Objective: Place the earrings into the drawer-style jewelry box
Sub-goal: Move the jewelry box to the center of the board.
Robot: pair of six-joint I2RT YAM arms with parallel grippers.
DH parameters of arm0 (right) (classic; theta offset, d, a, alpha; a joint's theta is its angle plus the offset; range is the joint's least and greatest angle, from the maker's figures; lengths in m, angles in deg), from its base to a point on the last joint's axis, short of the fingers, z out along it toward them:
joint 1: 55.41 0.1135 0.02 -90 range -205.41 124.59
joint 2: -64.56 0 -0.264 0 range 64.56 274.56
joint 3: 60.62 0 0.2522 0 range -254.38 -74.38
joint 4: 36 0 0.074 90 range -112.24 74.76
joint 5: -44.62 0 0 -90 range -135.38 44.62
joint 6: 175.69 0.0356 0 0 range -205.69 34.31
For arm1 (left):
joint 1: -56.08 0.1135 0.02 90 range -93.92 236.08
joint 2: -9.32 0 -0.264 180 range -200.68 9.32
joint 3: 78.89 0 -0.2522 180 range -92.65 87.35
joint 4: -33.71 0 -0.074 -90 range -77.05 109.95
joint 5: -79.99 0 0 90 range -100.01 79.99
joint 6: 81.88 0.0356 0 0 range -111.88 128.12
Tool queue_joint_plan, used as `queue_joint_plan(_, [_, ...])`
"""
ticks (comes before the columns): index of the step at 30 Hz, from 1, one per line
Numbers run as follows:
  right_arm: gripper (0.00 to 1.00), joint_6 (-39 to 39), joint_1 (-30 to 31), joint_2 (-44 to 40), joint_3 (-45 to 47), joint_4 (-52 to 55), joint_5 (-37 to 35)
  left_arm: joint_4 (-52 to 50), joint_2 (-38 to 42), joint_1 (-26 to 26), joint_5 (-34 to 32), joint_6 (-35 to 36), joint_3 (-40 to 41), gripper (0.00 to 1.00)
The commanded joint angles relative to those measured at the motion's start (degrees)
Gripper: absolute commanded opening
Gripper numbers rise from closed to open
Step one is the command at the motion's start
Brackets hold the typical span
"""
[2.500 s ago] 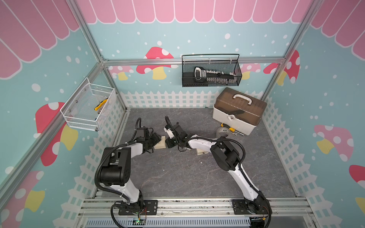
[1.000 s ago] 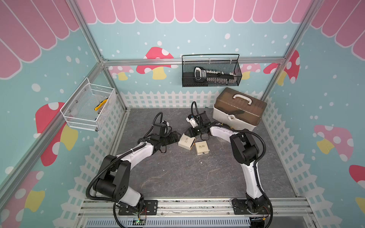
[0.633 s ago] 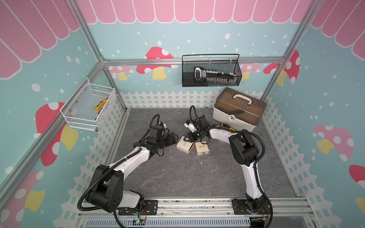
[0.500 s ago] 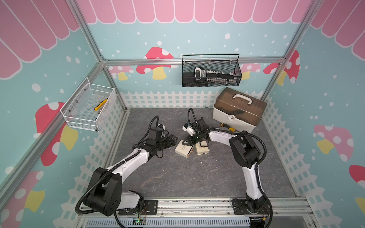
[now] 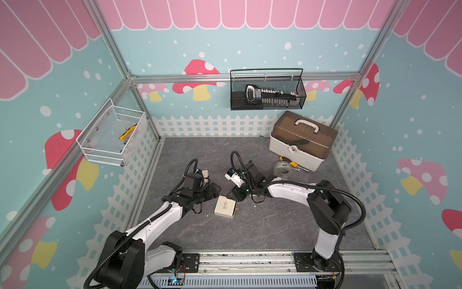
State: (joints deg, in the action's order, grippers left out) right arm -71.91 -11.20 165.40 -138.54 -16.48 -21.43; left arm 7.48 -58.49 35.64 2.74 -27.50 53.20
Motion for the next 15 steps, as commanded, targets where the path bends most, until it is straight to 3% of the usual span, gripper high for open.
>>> queue_joint_plan(1, [0.49, -1.60, -0.26, -7.32, 5.90, -0.54, -6.77, -2.18, 0.77, -2.36, 0.81, -0.29, 1.25, 0.79])
queue_joint_plan(4, [0.48, 2.38, -0.18, -11.48, 9.22, 5.32, -10.51, -2.21, -0.44, -3.46, 0.32, 0.23, 1.73, 0.76])
queue_joint_plan(8, [0.47, 9.51, 0.23, -13.11, 11.12, 7.59, -8.59, -1.75, -2.62, -4.60, 0.58, 1.03, 1.88, 0.72])
queue_joint_plan(13, [0.46, 18.82, 5.39, -14.36, 11.87, 8.95, -18.72, -1.07, -4.40, -4.77, 1.56, 1.59, 1.98, 0.70])
queue_joint_plan(15, [0.47, 22.27, 5.71, -14.12, 11.89, 9.22, -19.40, -0.62, -4.99, -4.78, 1.86, 1.68, 2.22, 0.69])
